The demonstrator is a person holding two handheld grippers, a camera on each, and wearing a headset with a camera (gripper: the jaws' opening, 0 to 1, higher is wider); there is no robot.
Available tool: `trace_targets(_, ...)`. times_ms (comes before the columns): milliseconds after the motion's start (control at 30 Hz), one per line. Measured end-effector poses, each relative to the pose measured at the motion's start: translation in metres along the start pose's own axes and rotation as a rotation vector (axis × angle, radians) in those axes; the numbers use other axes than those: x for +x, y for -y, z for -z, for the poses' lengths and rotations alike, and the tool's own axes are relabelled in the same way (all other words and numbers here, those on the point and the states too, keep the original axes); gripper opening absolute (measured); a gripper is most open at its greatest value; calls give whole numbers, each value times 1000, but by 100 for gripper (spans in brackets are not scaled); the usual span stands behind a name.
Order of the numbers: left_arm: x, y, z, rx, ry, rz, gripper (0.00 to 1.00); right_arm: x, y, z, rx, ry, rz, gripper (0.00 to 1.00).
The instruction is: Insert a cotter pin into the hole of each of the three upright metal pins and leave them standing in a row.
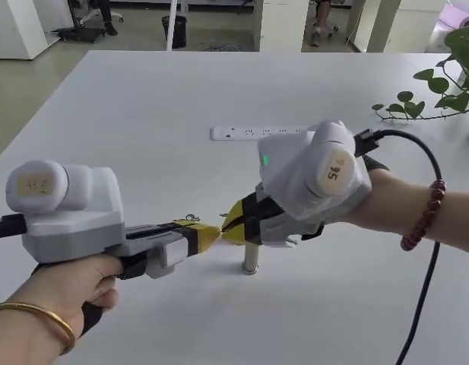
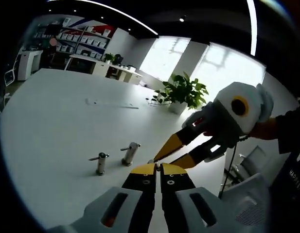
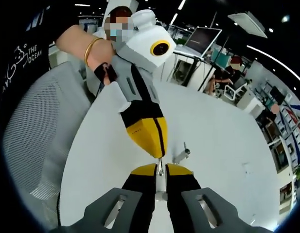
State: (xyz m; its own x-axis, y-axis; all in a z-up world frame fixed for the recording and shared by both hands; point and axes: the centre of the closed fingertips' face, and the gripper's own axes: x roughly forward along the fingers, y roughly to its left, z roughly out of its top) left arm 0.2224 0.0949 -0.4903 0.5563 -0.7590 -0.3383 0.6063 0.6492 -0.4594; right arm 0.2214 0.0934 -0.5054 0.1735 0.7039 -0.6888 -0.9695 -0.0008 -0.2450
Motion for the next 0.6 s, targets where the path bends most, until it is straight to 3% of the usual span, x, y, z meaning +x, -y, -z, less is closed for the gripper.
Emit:
trace_targets(233, -2, -1, 2, 54, -16, 3, 0, -5, -4, 5, 189, 59, -48, 8)
trace_targets(367, -4, 4, 7, 132, -49, 38, 0, -11, -8, 7, 350, 116, -99, 9)
trace_targets(600, -6, 10, 21, 237, -96, 70, 0, -18, -15, 18, 444, 131, -130, 13)
